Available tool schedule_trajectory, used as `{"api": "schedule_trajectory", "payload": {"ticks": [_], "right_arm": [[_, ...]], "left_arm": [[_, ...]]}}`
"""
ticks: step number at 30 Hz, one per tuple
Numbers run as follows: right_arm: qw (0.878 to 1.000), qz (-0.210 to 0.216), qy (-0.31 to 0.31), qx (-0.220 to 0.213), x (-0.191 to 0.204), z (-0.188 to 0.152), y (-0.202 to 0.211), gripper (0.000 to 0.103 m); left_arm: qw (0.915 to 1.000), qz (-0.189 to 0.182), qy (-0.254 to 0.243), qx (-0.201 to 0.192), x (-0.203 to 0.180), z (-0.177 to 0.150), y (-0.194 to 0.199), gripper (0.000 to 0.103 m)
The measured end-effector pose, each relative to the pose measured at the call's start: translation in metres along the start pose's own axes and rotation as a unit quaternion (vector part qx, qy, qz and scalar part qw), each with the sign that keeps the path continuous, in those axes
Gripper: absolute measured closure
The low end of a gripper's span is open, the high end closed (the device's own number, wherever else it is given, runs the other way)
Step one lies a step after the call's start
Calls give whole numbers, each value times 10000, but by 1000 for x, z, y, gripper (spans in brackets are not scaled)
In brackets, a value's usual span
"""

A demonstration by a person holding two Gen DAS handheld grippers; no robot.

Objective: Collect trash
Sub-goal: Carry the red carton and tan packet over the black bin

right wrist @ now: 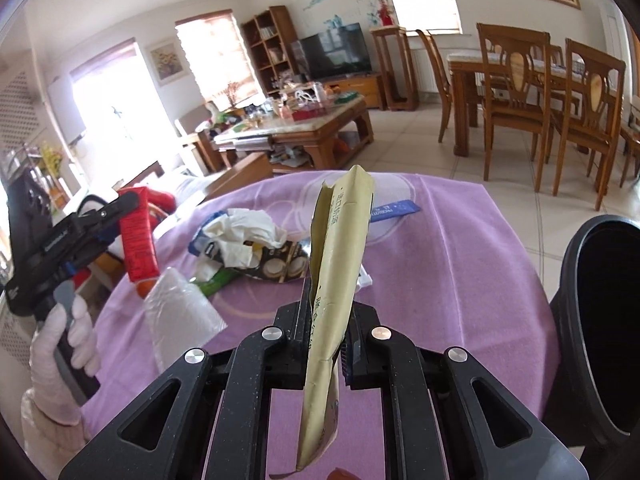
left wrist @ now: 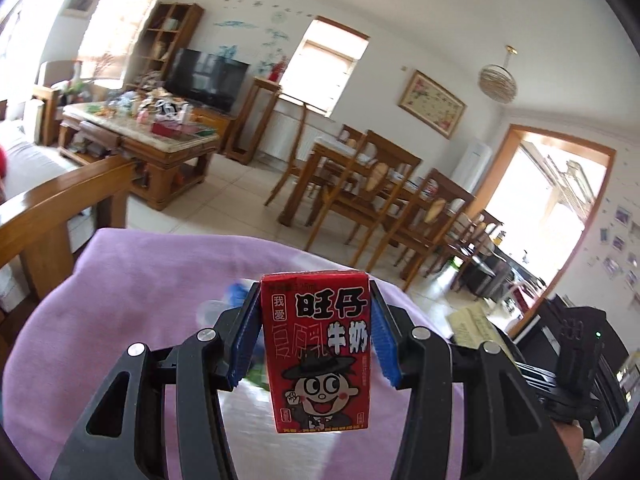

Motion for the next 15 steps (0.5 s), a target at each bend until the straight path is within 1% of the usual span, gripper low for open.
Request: {"api": "schedule_trajectory", "payload": {"ticks": [3, 7, 10, 15], "right_arm": [[9999, 84, 22, -134, -5, 0, 22, 91], [9993, 106, -29, -354, -28, 3, 56, 91], [9984, 25, -114, -552, -55, 7, 84, 91], [9948, -229, -464, -879, -118, 14, 128, 91]], "left_arm": [[9994, -260, -225, 17, -40, 3, -3, 53], [9967, -638, -499, 79, -97, 5, -15, 53], [9940, -847, -680, 147, -135, 3, -28, 53], [9865, -1264, -977, 350, -197, -8, -55, 53]]}}
Point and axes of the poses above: each gripper's, at about its wrist camera, not at the fingertips, and y roughly against the way its jaws point, x to its left, z to its top, the point moved 7 cm from there along -y, roughly the way its jaws point, and after that the axes turned 9 degrees about -y, right-handed, at the moved point
